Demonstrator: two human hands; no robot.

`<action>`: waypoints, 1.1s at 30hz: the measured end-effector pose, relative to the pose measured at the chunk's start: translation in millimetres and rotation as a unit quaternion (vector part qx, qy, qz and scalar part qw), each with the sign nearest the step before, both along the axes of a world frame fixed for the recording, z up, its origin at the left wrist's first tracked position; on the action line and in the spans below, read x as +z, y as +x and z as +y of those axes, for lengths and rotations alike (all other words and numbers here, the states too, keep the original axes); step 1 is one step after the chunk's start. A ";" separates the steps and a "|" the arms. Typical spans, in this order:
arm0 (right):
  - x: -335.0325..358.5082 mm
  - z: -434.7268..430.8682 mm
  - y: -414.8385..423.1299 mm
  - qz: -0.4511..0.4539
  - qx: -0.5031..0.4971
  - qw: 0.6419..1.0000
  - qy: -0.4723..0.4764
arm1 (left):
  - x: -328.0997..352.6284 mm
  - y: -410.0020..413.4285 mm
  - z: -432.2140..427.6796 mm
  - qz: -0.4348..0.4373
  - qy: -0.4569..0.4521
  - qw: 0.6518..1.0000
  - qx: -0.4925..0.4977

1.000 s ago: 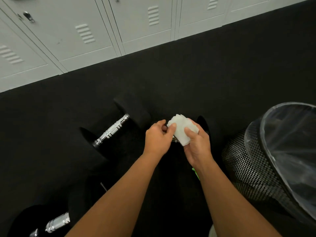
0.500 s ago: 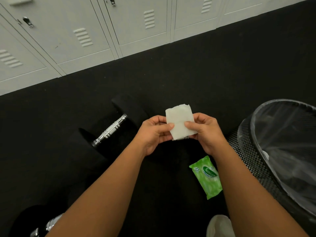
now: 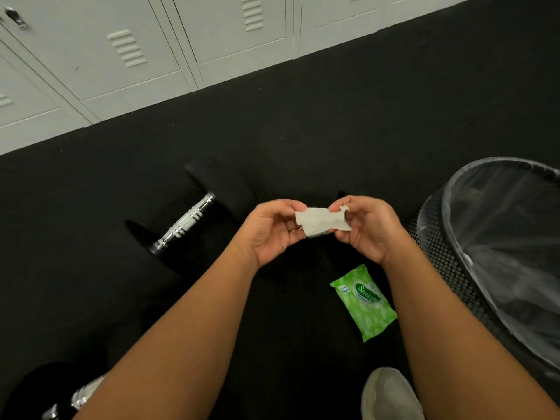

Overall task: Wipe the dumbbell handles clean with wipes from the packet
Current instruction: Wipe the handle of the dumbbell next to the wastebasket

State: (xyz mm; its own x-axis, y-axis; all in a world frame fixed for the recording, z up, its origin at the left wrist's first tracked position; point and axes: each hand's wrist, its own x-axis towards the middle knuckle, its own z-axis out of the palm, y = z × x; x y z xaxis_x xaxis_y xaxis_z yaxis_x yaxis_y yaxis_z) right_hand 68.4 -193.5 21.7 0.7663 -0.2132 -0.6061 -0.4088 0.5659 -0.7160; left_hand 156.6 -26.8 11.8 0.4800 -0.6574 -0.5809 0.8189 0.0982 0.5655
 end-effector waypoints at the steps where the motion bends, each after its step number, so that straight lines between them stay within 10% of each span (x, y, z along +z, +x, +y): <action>1: -1.0 -1.8 0.7 0.002 0.000 1.000 -0.007 | -1.0 -1.0 -3.9 0.016 -0.009 1.000 0.012; 9: -15.1 -13.3 11.2 -0.014 0.047 0.970 -0.236 | -10.0 -1.1 -33.1 -0.012 0.041 0.999 -0.012; 14: -36.6 -18.3 13.0 0.002 0.025 0.873 -0.487 | -22.5 2.1 -42.1 -0.142 0.162 0.977 0.000; 18: -57.0 -23.3 8.3 0.013 0.017 0.747 -0.664 | -34.7 -1.9 -44.8 -0.439 0.372 0.817 -0.044; 25: -87.3 -30.9 1.6 0.007 0.039 0.716 -0.697 | -51.9 -19.5 -52.4 -0.618 0.434 0.605 -0.253; 33: -93.5 -28.1 11.9 0.047 0.031 0.657 -0.752 | -68.1 -44.8 -38.2 -0.661 0.387 0.535 -0.357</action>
State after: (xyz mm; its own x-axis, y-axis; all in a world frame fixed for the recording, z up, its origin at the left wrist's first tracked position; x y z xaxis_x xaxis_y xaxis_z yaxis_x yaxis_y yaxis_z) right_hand 80.3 -221.6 -71.8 0.7763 -0.5952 0.2075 -0.4803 -0.7717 -0.4168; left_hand 111.8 -65.0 -56.3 0.5953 -0.7551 -0.2746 -0.6736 -0.6553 0.3417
